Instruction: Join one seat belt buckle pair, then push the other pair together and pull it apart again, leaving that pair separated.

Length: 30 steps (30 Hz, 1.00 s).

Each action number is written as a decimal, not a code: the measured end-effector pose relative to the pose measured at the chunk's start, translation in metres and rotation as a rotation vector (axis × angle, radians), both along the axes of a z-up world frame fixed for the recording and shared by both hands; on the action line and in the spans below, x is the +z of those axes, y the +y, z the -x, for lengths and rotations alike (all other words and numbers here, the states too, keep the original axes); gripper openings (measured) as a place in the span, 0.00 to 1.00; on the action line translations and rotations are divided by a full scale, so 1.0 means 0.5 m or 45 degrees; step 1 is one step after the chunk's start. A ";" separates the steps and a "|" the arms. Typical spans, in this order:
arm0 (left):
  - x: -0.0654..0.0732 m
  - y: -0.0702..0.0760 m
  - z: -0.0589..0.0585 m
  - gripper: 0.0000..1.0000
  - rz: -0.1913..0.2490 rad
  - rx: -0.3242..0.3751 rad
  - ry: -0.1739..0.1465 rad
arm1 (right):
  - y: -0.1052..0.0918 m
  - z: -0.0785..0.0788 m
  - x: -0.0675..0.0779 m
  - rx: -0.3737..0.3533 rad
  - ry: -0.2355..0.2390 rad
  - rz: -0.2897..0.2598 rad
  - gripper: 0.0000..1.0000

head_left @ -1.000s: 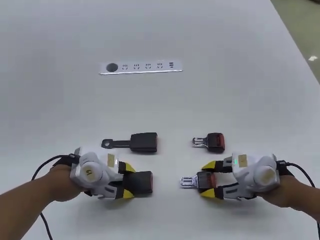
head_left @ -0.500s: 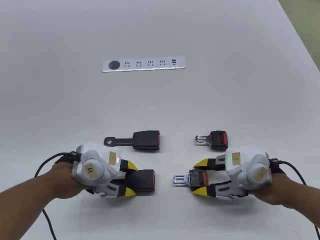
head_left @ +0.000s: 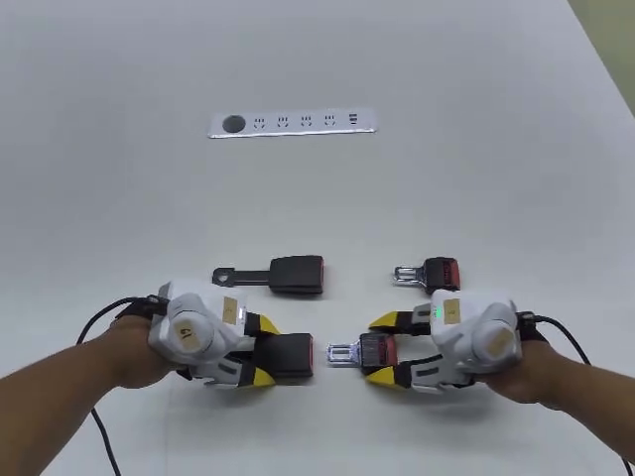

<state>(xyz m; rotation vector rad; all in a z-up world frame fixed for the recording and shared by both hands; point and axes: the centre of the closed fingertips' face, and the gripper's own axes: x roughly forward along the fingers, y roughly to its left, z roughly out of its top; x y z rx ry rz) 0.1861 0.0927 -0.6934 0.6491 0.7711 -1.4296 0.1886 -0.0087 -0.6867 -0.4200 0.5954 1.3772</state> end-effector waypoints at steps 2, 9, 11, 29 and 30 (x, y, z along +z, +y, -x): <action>-0.001 0.001 0.000 0.33 -0.001 0.000 0.000 | 0.006 -0.001 0.003 0.002 0.002 -0.007 0.35; 0.002 -0.001 0.000 0.33 0.001 0.003 0.002 | 0.025 -0.003 0.003 0.010 0.004 -0.019 0.35; 0.003 -0.001 0.000 0.33 0.001 0.004 0.003 | 0.031 -0.002 0.002 0.012 0.007 -0.025 0.35; -0.001 0.000 -0.004 0.33 -0.017 -0.002 0.000 | 0.073 0.004 0.000 0.012 0.001 -0.034 0.35; -0.001 0.000 -0.003 0.33 -0.016 0.000 -0.001 | 0.073 0.004 0.000 0.007 0.002 -0.034 0.35</action>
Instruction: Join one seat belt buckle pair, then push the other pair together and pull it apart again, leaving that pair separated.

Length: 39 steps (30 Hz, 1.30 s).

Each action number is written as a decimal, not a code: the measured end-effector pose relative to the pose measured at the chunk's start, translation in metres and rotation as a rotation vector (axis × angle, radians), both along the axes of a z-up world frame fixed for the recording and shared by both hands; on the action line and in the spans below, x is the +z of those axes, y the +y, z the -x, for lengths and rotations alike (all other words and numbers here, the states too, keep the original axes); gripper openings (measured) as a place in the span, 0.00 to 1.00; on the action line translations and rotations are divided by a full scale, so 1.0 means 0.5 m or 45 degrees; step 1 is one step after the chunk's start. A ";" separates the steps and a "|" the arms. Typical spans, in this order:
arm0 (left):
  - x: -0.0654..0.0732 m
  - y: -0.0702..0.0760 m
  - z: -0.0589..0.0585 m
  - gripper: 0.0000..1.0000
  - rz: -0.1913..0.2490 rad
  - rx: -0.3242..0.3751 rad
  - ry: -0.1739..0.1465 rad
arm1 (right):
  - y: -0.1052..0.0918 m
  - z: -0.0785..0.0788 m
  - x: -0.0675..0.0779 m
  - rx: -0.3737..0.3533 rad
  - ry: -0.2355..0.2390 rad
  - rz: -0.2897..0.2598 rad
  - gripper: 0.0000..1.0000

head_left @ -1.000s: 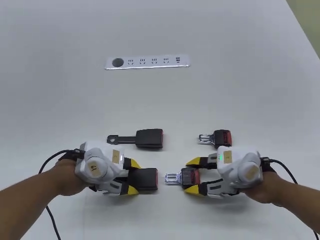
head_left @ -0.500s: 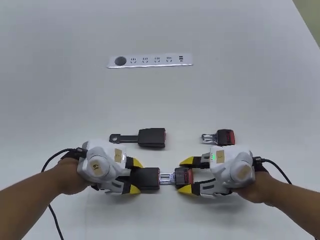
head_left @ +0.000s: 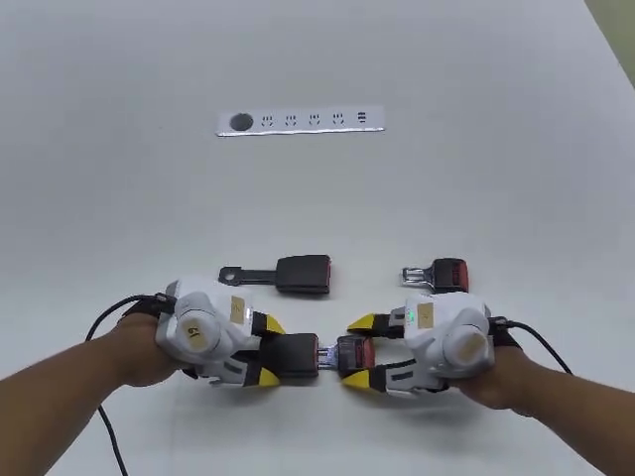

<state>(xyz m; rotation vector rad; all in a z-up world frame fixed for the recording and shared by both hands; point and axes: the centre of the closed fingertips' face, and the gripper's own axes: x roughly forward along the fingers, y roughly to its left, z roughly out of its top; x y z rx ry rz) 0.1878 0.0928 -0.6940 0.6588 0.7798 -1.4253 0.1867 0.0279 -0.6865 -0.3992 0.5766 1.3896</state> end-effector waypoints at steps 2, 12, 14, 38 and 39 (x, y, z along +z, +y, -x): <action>0.000 -0.001 0.000 0.33 0.006 0.013 0.003 | 0.004 0.001 0.000 -0.013 0.001 0.000 0.35; 0.002 -0.006 0.001 0.32 -0.004 0.003 0.002 | 0.020 -0.001 0.001 -0.023 -0.001 0.013 0.37; 0.004 -0.006 0.001 0.32 -0.005 -0.001 0.003 | 0.018 -0.001 -0.001 -0.020 -0.004 0.022 0.36; 0.006 -0.003 0.004 0.32 -0.026 -0.032 -0.004 | 0.046 0.007 0.011 0.013 -0.009 0.058 0.36; 0.005 -0.002 0.003 0.32 -0.027 -0.033 -0.005 | 0.048 0.009 0.013 0.016 -0.010 0.060 0.36</action>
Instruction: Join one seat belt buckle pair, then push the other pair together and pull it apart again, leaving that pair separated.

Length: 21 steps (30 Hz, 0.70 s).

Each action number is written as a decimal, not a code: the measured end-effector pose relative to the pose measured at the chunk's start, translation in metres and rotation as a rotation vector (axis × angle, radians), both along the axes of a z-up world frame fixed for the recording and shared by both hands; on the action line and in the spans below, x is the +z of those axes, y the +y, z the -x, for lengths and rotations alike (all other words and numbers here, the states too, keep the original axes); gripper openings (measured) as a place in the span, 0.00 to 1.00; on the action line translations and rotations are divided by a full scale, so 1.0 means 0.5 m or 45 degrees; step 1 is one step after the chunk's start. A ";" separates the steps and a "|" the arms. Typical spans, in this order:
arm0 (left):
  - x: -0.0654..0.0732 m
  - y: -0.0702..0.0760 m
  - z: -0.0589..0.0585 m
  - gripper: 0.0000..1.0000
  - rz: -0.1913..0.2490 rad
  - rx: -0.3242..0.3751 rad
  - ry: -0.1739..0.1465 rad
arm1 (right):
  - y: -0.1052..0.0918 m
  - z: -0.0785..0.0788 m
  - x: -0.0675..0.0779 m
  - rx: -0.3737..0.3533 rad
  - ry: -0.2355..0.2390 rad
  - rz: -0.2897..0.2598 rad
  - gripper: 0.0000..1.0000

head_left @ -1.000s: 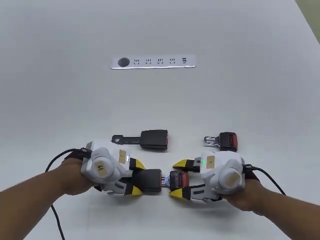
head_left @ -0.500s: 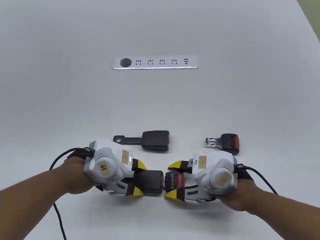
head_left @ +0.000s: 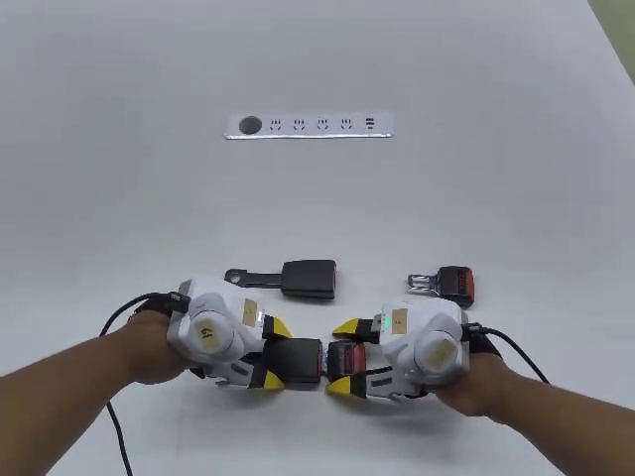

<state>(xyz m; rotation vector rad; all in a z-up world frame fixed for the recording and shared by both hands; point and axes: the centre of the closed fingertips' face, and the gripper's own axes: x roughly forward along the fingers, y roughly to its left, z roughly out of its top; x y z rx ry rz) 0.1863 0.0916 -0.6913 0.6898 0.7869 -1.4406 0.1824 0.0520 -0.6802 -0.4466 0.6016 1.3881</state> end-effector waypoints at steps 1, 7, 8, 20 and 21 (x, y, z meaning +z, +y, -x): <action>0.000 0.001 0.001 0.32 0.000 -0.003 -0.002 | -0.003 -0.003 -0.002 0.004 0.009 -0.007 0.36; -0.001 0.001 0.002 0.33 -0.004 -0.009 -0.005 | -0.005 -0.003 0.003 0.026 0.012 0.004 0.36; -0.001 0.001 0.002 0.33 -0.007 -0.011 -0.006 | -0.006 -0.004 0.001 0.028 0.015 0.006 0.36; -0.002 0.002 0.003 0.32 0.012 -0.020 -0.005 | -0.018 -0.008 -0.019 0.033 0.046 0.007 0.35; -0.002 0.002 0.003 0.32 0.011 -0.022 -0.005 | -0.018 -0.008 -0.021 0.037 0.046 0.006 0.35</action>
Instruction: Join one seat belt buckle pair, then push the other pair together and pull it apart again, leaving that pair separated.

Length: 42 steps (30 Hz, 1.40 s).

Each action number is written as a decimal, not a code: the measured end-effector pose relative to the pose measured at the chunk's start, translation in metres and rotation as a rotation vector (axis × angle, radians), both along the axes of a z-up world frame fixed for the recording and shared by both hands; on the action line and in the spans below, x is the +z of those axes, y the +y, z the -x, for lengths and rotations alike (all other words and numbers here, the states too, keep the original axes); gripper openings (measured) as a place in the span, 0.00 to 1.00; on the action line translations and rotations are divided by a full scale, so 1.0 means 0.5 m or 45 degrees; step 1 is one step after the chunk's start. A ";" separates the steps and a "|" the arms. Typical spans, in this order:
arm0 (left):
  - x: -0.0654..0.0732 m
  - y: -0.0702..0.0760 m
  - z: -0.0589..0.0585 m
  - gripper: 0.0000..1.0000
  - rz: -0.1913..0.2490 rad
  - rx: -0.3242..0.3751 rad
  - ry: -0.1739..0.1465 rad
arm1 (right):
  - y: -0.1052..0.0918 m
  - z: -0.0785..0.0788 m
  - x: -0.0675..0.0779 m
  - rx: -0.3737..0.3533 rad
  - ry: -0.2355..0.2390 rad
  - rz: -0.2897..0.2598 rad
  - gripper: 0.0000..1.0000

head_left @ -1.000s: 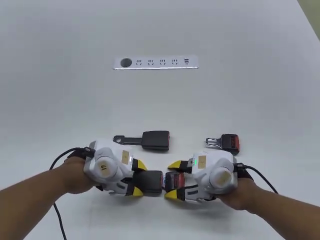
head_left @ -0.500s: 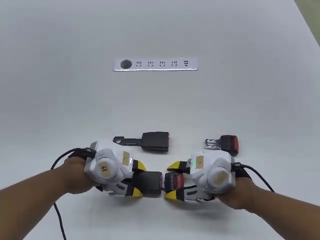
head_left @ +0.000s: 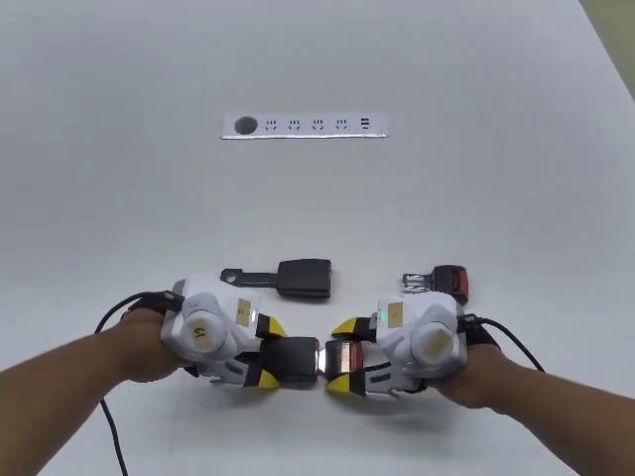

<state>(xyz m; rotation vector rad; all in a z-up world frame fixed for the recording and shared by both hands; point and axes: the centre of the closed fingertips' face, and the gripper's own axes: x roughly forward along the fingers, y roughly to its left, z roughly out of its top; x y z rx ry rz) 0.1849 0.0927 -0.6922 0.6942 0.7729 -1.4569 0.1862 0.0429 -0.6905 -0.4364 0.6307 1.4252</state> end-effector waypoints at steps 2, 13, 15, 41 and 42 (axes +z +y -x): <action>-0.001 0.001 -0.001 0.32 0.000 -0.002 0.001 | 0.000 0.002 0.001 0.016 -0.008 0.003 0.35; -0.003 0.002 -0.002 0.32 0.004 -0.009 0.008 | -0.004 0.012 0.009 0.074 -0.028 0.006 0.34; -0.004 0.002 -0.003 0.32 0.005 -0.009 0.010 | -0.004 0.013 0.010 0.081 -0.029 0.007 0.34; -0.004 0.001 -0.005 0.33 -0.028 0.004 0.005 | -0.009 0.015 0.009 0.094 -0.091 0.049 0.35; -0.004 0.000 -0.004 0.33 -0.033 0.006 0.004 | -0.009 0.016 0.008 0.097 -0.105 0.060 0.36</action>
